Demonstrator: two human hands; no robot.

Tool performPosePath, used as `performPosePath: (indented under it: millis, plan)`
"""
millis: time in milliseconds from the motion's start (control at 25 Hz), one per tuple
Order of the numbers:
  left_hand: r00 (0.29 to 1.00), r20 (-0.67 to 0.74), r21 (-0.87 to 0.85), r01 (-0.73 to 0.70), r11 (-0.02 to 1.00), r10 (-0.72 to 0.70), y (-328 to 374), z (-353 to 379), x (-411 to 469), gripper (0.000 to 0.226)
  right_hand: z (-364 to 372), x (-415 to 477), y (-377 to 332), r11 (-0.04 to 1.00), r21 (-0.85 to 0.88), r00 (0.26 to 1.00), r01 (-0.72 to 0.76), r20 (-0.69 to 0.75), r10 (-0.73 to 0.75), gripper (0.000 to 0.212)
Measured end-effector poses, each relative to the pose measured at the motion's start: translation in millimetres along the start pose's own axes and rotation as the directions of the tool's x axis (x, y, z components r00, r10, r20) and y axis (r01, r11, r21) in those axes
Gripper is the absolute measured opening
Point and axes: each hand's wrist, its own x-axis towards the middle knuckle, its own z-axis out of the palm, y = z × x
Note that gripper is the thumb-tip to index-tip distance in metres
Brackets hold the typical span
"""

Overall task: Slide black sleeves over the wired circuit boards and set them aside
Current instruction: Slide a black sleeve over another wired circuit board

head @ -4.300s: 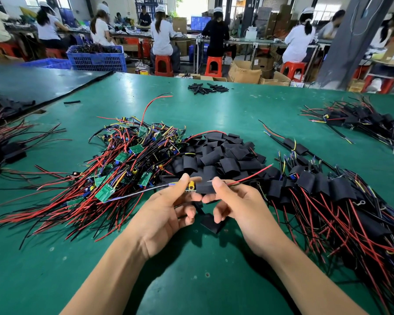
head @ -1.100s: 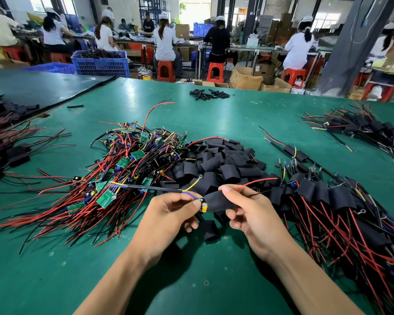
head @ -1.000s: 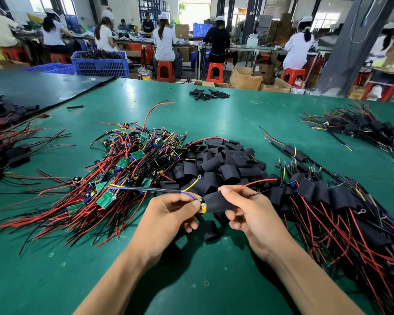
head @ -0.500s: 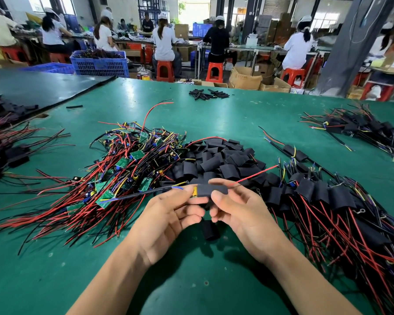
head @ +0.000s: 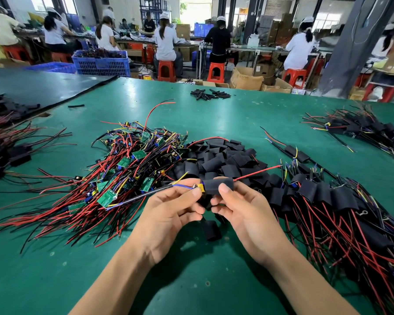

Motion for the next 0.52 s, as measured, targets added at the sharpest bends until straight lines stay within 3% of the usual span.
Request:
performPosePath:
  millis: [80,200,400,520]
  plan:
    - [0.998,-0.034,0.039,-0.056,0.998,0.057,-2.7,2.3,0.1,0.030,-0.9,-0.4,-0.9,1.000,0.021,0.999,0.010,0.036,-0.011,0.017]
    - [0.991,-0.040,0.073,-0.126,0.989,0.129,-4.7,3.9,-0.5,0.011,0.2,-1.1,1.1,0.999,0.042,0.995,0.024,0.096,-0.028,0.015]
    - [0.998,-0.067,-0.006,0.015,1.000,-0.016,-0.4,4.5,-2.2,0.020,-2.1,1.6,-0.4,0.999,0.036,0.996,0.009,0.093,-0.012,0.023]
    - [0.999,-0.043,-0.017,0.022,1.000,-0.022,-0.1,4.1,-0.7,0.026,-3.9,2.4,-1.4,0.999,0.050,0.996,0.014,0.087,-0.019,0.028]
